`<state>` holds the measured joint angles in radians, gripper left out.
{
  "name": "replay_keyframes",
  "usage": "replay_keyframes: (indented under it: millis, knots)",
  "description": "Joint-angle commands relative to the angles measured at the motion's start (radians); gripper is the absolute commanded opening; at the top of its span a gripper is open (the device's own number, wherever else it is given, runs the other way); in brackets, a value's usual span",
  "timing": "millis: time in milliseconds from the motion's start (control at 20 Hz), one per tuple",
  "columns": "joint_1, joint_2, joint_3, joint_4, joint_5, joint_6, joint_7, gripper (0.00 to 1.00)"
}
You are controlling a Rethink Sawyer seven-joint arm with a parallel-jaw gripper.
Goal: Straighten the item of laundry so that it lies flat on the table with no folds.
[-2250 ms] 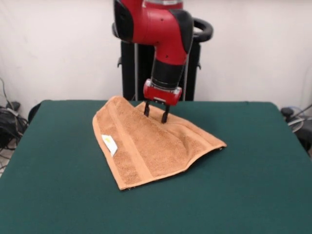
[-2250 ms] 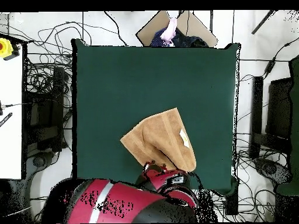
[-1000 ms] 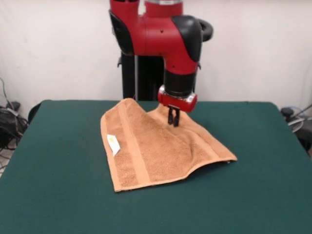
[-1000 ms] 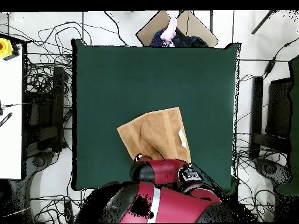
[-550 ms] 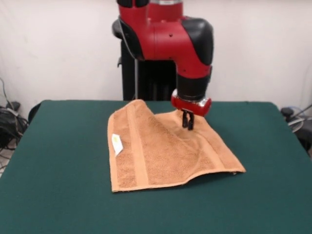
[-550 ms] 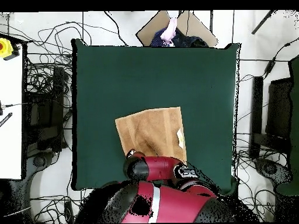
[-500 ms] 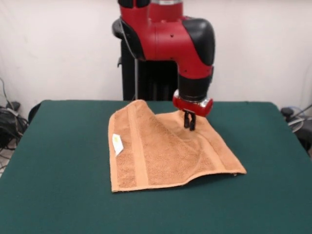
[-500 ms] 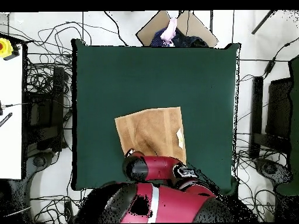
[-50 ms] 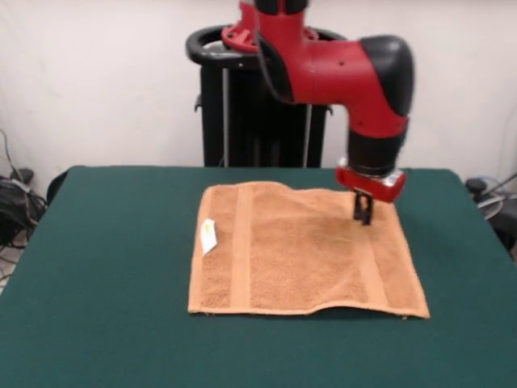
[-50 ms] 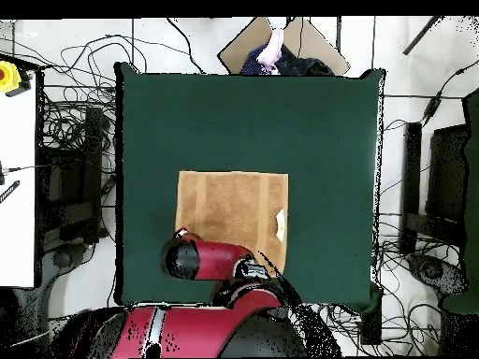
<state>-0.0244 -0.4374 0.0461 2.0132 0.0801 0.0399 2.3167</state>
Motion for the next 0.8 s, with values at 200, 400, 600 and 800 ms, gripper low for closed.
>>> replay_keyframes:
  millis: [200,400,600,800]
  knots:
    - [0.239,0.088,-0.051,-0.209,0.289,0.152,0.257,0.00]
    - [0.286,0.134,-0.131,-0.227,0.320,0.105,0.220,0.00]
    - [0.299,0.135,-0.204,-0.218,0.279,0.129,0.157,0.00]
    - [0.286,0.086,-0.244,-0.131,0.232,0.098,0.144,0.00]
